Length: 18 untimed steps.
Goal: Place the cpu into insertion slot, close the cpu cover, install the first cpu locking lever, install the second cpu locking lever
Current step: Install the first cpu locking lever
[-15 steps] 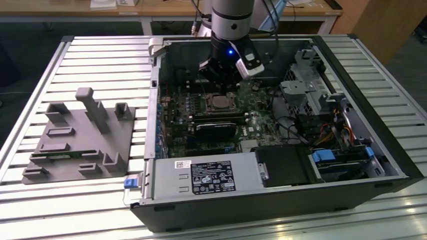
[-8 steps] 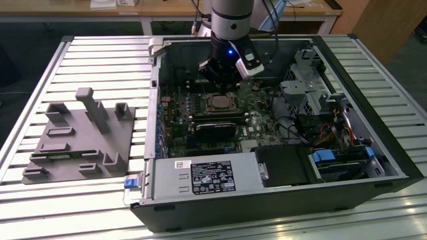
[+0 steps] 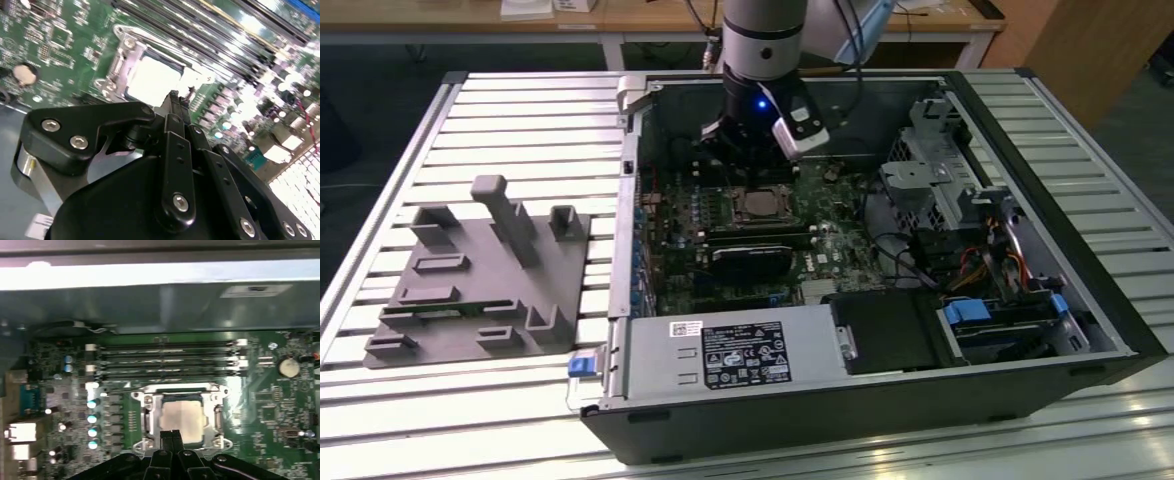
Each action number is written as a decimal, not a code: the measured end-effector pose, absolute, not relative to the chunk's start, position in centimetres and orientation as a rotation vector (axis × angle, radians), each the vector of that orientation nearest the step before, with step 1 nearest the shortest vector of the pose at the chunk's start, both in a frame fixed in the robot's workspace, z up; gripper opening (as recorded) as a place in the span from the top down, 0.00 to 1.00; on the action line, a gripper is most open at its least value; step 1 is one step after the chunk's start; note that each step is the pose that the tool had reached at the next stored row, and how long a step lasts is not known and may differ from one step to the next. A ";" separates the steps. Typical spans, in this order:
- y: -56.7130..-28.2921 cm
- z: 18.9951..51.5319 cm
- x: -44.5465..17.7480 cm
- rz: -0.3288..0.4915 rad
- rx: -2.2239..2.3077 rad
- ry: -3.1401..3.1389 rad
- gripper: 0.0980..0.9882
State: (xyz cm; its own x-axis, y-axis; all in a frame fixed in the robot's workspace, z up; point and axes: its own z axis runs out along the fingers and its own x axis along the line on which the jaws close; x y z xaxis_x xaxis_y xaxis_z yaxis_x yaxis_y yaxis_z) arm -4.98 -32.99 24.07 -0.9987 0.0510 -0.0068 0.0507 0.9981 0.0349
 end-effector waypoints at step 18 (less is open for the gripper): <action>-33.1 24.1 -9.5 0.165 0.079 3.129 0.99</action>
